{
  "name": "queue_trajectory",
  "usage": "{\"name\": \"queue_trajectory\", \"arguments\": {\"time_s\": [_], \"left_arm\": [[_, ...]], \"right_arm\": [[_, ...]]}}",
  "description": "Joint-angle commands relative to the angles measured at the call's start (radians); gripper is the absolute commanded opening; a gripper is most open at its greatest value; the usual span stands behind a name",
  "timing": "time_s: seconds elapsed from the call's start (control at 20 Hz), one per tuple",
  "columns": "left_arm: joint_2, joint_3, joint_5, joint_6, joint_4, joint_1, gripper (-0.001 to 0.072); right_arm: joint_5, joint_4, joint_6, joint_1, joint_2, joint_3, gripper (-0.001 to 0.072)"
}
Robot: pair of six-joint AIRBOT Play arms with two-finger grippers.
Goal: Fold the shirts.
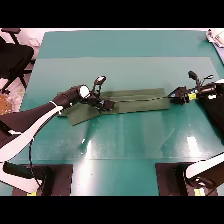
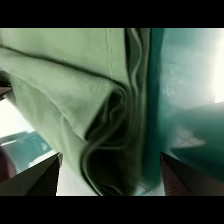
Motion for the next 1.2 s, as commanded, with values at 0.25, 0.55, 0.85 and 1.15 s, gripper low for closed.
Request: {"name": "queue_trajectory", "arguments": {"time_s": [0.25,0.55,0.85,1.15], "left_arm": [[-0.003,0.001,-0.005,-0.006,0.01,-0.001,0.0027],[-0.003,0.001,-0.015,-0.006,0.009,-0.001,0.0027],[-0.003,0.001,-0.012,-0.005,0.009,-0.001,0.0027],[-0.007,0.001,0.031,0.032,0.0,-0.039,0.0028]], "right_arm": [[-0.087,-0.003,-0.007,0.109,-0.024,0.002,0.071],[-0.106,0.015,-0.037,0.164,-0.019,0.001,0.0024],[-0.088,0.137,-0.058,0.182,0.121,0.002,0.0023],[-0.038,0.272,-0.05,0.205,0.309,0.002,0.0023]]}}
